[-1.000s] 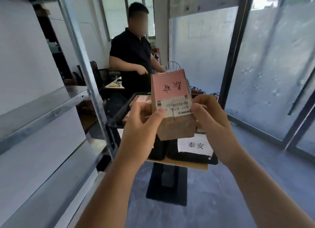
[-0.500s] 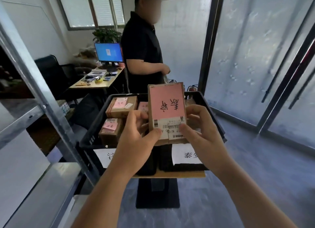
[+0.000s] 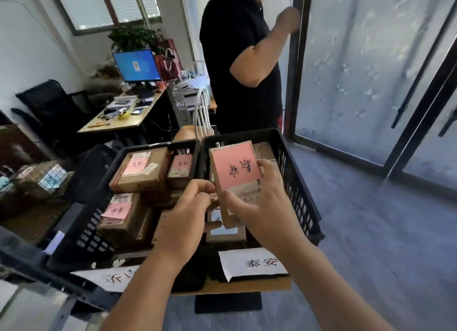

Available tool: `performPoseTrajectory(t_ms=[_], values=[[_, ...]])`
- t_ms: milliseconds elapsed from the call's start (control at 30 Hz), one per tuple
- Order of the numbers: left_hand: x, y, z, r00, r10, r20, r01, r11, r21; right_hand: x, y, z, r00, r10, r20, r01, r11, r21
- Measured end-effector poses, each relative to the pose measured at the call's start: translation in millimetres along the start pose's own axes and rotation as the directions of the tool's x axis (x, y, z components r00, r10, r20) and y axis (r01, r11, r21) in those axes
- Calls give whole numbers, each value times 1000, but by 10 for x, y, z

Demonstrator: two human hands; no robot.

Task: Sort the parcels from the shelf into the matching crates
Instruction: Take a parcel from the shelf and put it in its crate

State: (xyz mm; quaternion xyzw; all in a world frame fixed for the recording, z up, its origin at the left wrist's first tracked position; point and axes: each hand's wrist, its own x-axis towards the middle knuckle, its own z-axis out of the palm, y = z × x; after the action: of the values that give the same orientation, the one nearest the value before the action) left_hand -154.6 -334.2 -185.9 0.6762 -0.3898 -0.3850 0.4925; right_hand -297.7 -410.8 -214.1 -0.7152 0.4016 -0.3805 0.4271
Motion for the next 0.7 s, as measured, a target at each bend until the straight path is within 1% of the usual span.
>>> performPoseTrajectory(t_ms=[67, 100, 167, 267, 367, 533, 600, 700], values=[[258, -14, 177, 999, -37, 35, 37, 999, -7, 207, 144, -90, 998, 40, -45, -49, 975, -218], [376, -27, 258, 997, -54, 58, 55, 998, -13, 294, 215, -126, 997, 62, -54, -76, 951, -300], [577, -60, 398, 989, -102, 108, 107, 993, -46, 430, 373, -173, 995, 95, -43, -104, 909, -403], [846, -142, 535, 970, -169, 174, 183, 981, -67, 575, 662, -190, 986, 162, -39, -163, 888, -430], [1114, -256, 534, 958, -197, 208, 209, 977, -36, 676, 975, -136, 964, 258, -58, -257, 863, -435], [1610, -538, 211, 976, -140, 164, 140, 990, 7, 794, 1366, 80, 883, 468, -19, -406, 744, -531], [1747, -606, 54, 980, -123, 156, 120, 992, 29, 850, 1474, 192, 858, 513, -4, -424, 704, -570], [1907, -650, -128, 988, -83, 131, 80, 996, 32, 946, 1619, 391, 826, 564, 9, -452, 672, -586]])
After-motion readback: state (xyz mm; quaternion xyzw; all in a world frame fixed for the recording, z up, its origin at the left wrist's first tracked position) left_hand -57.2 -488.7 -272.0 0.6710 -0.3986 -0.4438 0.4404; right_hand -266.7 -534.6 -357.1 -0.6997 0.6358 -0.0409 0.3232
